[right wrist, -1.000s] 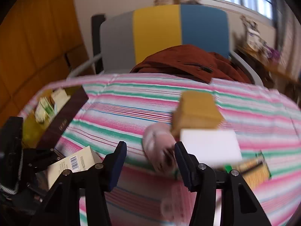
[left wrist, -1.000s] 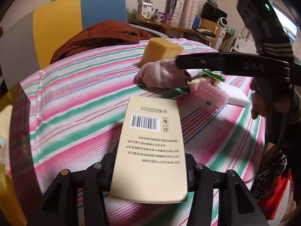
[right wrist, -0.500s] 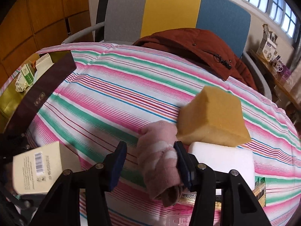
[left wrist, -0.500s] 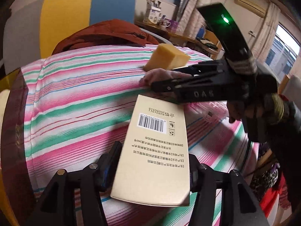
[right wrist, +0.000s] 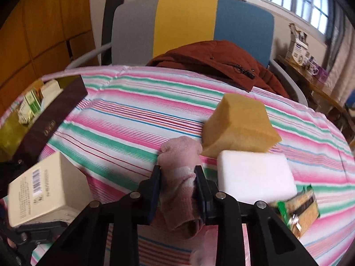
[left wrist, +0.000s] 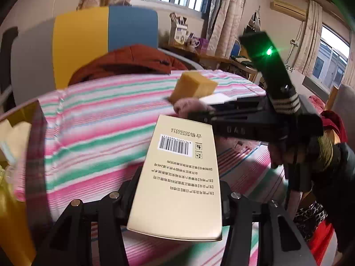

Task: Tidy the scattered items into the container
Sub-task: 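Grasp the pink striped sock with the right tool, then carry the cream box and pink sock over the gold tin with both tools, then release the cream box from the left tool while the right tool drops the sock inside, then move both empty tools from the tin back toward the remaining items, then grasp the white sponge with the right tool while the left tool grasps the clear pink hair roller, then carry the hair roller and white sponge over the gold tin with both tools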

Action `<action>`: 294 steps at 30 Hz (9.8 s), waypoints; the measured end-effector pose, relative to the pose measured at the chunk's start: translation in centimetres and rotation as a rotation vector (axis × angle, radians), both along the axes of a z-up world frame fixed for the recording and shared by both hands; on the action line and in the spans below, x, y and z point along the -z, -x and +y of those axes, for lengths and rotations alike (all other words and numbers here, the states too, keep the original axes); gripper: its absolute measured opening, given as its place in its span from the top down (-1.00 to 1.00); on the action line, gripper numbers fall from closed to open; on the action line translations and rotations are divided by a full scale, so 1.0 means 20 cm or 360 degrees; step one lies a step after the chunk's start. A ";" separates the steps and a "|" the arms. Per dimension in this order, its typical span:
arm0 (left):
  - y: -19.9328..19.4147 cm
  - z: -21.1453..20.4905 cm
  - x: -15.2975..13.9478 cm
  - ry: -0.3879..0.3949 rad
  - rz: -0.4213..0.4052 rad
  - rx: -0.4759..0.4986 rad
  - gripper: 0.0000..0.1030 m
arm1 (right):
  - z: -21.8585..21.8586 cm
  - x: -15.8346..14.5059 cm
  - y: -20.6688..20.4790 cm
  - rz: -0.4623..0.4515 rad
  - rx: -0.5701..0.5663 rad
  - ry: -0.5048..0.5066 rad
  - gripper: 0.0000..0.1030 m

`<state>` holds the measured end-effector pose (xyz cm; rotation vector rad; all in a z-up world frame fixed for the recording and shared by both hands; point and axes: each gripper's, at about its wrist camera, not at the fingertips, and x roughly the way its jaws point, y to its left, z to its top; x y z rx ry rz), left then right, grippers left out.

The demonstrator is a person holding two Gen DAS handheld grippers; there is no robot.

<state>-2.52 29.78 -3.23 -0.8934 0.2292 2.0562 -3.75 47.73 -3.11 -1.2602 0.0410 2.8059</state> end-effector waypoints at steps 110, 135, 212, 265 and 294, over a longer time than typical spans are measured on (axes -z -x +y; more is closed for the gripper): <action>0.03 -0.60 -0.24 0.0025 0.0225 -0.0243 -0.13 | 0.55 -0.26 -0.89 0.0143 0.0798 0.0639 -0.83; -0.15 0.39 -0.06 0.0211 -0.0009 0.0445 -0.14 | 0.95 -0.05 -0.51 -0.0357 0.0577 0.0748 -0.96; 0.06 0.79 0.00 0.0306 -0.0482 0.0008 -0.24 | 0.76 0.12 -0.26 -0.0811 -0.0048 0.0187 -0.46; -0.01 0.23 0.07 0.0317 -0.0040 -0.0022 -0.13 | 0.47 -0.01 -0.23 -0.0698 0.0065 0.0173 -0.45; 0.00 0.08 0.13 0.0174 -0.0004 -0.0060 -0.15 | 0.07 0.10 -0.60 -0.0165 0.0226 0.0089 -0.44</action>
